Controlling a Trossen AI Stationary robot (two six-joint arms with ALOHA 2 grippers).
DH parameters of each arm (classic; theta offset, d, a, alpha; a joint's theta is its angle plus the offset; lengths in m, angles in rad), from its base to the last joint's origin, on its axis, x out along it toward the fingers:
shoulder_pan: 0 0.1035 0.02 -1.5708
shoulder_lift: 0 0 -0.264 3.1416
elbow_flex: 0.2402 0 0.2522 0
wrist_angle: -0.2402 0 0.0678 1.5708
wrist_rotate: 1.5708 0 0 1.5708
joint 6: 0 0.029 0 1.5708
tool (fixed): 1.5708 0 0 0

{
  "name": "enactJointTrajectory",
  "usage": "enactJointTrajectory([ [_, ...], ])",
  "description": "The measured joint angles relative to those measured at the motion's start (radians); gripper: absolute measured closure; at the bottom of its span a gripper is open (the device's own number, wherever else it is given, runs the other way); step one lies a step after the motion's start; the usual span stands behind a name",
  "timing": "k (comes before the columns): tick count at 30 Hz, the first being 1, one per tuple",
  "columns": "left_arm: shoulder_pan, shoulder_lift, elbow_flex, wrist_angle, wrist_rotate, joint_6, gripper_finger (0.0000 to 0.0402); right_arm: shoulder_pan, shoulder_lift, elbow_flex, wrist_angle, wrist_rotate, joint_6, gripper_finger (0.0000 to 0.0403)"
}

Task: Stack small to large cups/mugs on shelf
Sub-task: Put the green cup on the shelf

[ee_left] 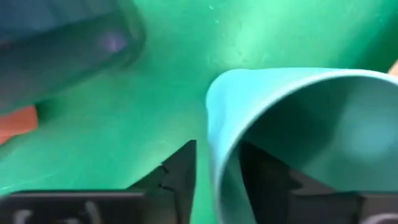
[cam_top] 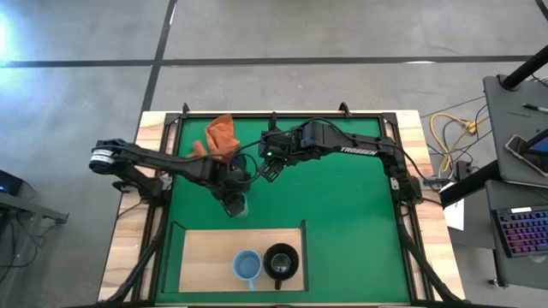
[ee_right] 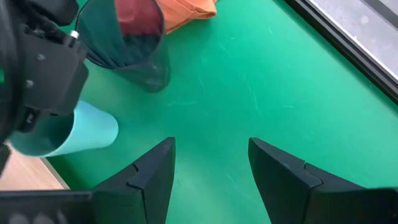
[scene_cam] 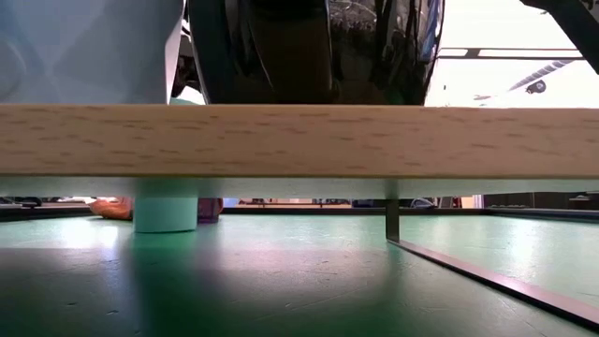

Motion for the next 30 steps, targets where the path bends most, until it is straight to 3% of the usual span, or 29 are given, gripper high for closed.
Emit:
enactJointTrajectory([
  [4,0.000,-0.040,-0.002,-0.001,0.001,0.000,0.0375,0.000,0.000,0.000,-0.001,0.004,0.001,0.0207],
  [6,0.000,-0.073,-0.002,-0.005,-0.003,-0.006,0.0393,0.000,0.000,0.000,-0.003,0.008,0.001,0.0207],
  [15,-0.025,-0.324,0.035,-0.230,-0.007,-0.130,0.0401,0.000,0.000,-0.001,-0.013,0.023,0.003,0.0207],
  [21,-0.151,-0.480,0.044,-0.246,0.099,-0.287,0.0401,0.000,0.000,-0.002,-0.014,0.022,-0.018,0.0210],
  [26,-0.319,-0.455,0.101,-0.264,0.073,-0.389,0.0401,0.000,0.001,-0.002,-0.014,0.017,-0.044,0.0211],
  [30,-0.411,-0.342,0.197,-0.299,0.047,-0.378,0.0401,0.000,0.001,-0.002,-0.014,0.015,-0.061,0.0211],
])
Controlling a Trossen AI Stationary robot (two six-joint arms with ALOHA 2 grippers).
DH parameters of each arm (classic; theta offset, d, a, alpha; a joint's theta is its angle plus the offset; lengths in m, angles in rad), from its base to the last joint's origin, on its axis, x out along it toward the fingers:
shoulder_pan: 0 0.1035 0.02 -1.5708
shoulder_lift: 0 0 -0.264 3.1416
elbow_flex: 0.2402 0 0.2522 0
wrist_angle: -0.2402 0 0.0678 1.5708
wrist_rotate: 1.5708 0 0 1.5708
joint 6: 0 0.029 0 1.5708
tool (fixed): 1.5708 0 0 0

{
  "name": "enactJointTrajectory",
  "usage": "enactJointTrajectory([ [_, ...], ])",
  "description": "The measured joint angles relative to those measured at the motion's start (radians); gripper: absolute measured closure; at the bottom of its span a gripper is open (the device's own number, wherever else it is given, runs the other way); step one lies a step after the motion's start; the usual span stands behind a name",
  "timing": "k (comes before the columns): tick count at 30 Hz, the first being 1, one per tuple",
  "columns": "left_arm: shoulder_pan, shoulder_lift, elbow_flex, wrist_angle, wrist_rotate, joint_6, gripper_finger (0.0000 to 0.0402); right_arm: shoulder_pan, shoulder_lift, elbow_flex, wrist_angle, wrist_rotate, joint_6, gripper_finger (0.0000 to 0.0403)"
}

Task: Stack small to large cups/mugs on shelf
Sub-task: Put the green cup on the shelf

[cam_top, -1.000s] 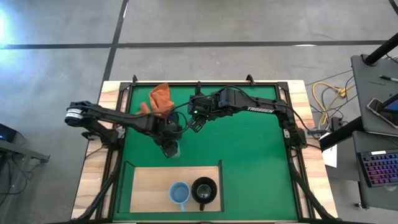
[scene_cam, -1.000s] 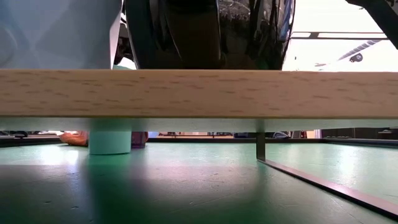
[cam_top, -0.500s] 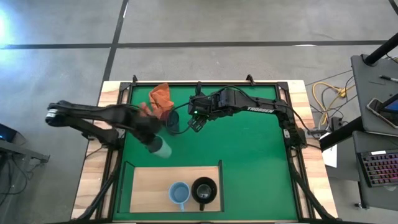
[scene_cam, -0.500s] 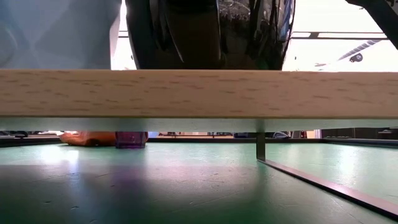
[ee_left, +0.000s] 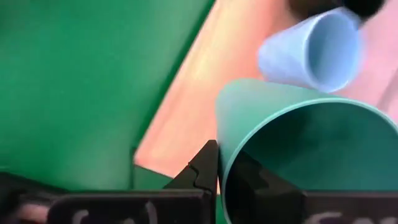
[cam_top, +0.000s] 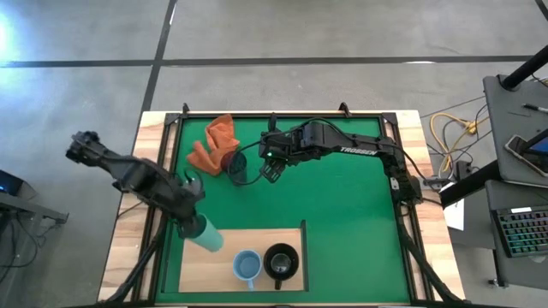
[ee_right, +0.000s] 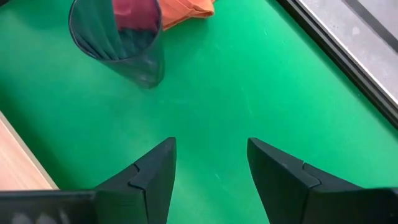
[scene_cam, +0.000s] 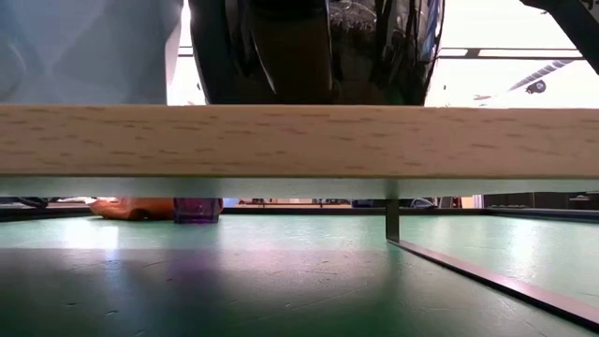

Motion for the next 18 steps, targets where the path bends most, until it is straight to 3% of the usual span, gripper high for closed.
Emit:
enactJointTrajectory([
  [5,-0.058,0.160,0.100,-0.170,-0.077,0.016,0.0401,0.002,0.000,0.000,-0.003,-0.014,-0.009,0.0211],
  [18,-0.154,0.272,0.169,-0.074,-0.062,0.071,0.0401,0.020,0.001,0.000,-0.005,-0.045,0.081,0.0211],
])
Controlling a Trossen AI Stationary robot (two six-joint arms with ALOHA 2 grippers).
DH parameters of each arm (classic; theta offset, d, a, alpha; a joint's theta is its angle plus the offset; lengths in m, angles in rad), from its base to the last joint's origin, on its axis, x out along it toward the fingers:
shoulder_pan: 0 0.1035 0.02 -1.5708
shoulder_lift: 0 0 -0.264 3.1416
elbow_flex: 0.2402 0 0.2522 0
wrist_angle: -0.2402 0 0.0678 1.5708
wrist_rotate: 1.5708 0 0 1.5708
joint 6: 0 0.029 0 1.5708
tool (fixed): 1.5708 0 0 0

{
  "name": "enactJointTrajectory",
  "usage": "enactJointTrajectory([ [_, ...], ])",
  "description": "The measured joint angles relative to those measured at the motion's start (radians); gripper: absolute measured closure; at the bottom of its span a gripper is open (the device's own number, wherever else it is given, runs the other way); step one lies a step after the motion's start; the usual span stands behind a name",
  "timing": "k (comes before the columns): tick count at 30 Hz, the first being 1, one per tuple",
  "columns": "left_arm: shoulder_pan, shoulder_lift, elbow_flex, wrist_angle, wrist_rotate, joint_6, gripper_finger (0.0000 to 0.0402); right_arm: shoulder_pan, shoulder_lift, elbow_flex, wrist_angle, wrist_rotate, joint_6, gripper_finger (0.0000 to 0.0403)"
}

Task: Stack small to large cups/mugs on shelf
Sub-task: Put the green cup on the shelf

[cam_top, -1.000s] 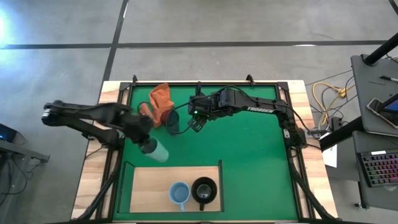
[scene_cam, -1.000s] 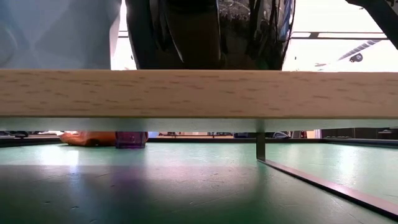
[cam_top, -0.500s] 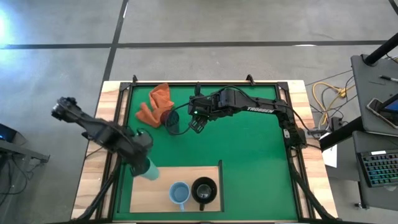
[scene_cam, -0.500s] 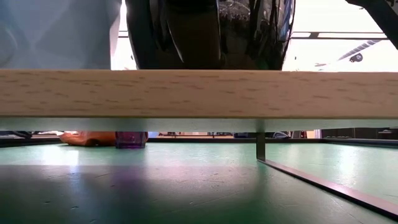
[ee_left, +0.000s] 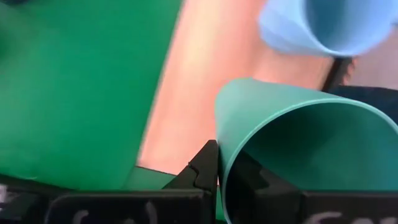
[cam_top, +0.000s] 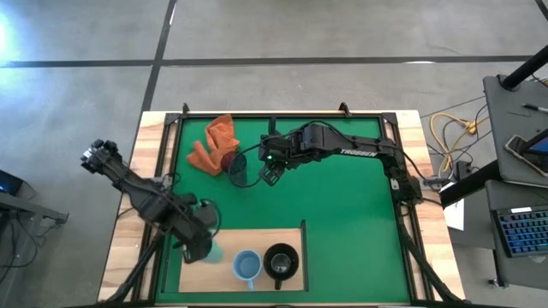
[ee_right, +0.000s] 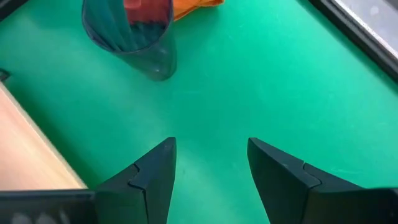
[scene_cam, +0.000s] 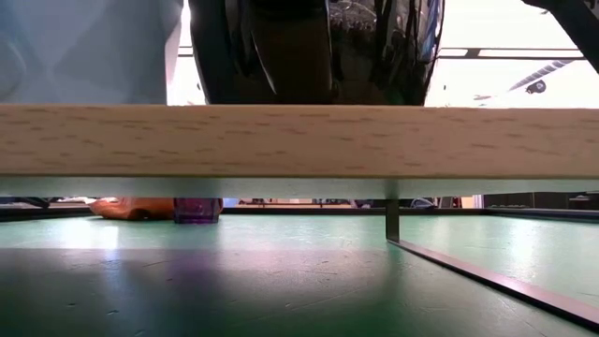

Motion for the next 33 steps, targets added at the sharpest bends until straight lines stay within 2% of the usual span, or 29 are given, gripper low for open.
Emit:
enactJointTrajectory([
  [7,-0.114,0.023,-0.019,0.084,-0.067,-0.051,0.0402,0.045,0.000,-0.001,0.000,0.000,0.083,0.0211],
  [15,-0.110,0.061,-0.051,0.103,-0.065,-0.006,0.0402,0.082,0.000,-0.001,-0.001,0.024,0.143,0.0211],
  [22,-0.094,0.087,-0.050,0.176,-0.053,0.019,0.0402,0.083,0.000,-0.002,-0.001,0.027,0.142,0.0211],
  [33,-0.049,0.126,-0.050,0.176,-0.035,0.071,0.0402,0.083,0.000,-0.002,-0.001,0.028,0.138,0.0211],
])
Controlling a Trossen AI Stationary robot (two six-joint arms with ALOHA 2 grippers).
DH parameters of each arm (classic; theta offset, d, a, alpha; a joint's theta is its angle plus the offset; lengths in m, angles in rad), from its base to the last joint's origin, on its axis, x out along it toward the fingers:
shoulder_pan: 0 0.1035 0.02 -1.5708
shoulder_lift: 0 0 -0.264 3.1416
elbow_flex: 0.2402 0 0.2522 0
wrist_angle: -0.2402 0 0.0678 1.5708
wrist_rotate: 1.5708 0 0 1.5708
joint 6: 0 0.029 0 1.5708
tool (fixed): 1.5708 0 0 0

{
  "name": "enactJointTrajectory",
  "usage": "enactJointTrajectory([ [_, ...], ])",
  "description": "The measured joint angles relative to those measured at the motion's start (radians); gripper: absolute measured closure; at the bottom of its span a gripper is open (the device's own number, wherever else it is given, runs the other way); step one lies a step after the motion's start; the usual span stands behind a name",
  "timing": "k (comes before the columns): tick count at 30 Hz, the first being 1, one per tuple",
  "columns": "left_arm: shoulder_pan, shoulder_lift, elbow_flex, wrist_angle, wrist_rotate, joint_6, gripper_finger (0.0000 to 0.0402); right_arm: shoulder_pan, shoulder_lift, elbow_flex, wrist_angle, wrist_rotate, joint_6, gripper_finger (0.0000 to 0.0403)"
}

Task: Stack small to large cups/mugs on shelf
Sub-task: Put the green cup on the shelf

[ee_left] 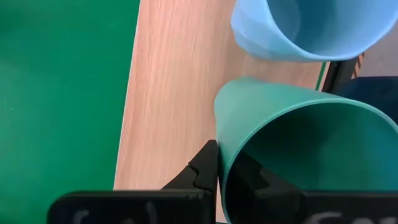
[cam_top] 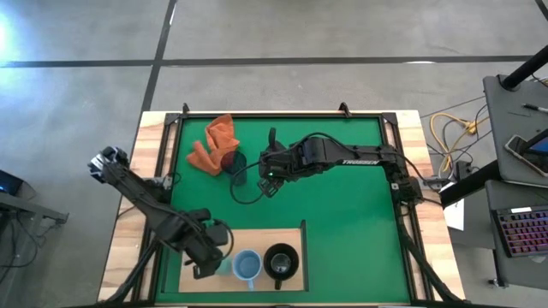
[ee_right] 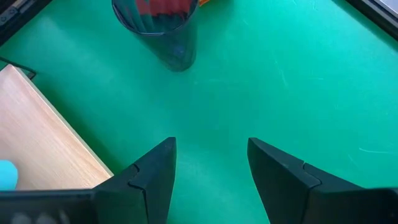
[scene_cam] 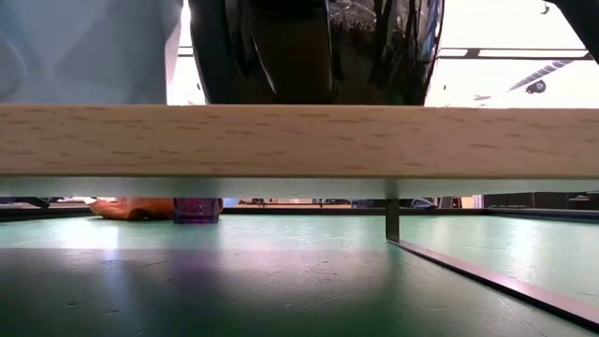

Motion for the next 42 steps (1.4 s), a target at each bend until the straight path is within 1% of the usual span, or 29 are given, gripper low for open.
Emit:
enactJointTrajectory([
  [7,0.005,-0.001,0.000,0.053,0.006,0.001,0.0402,0.000,0.000,0.000,0.000,0.000,-0.018,0.0211],
  [14,0.006,0.019,-0.004,0.048,0.006,0.000,0.0402,0.000,0.000,0.000,0.000,0.000,-0.022,0.0211],
  [27,0.012,0.020,-0.003,0.022,0.018,-0.028,0.0399,0.000,0.000,0.000,0.000,0.000,-0.033,0.0211],
  [30,0.013,0.019,-0.003,0.023,0.018,-0.031,0.0380,0.000,0.000,0.000,0.000,0.000,-0.037,0.0211],
  [37,0.012,0.019,0.008,0.022,0.029,-0.060,0.0318,-0.001,0.000,0.000,0.000,0.000,-0.037,0.0211],
  [42,0.012,0.019,0.006,0.023,0.049,-0.083,0.0293,-0.001,0.000,0.000,0.000,0.000,-0.037,0.0211],
])
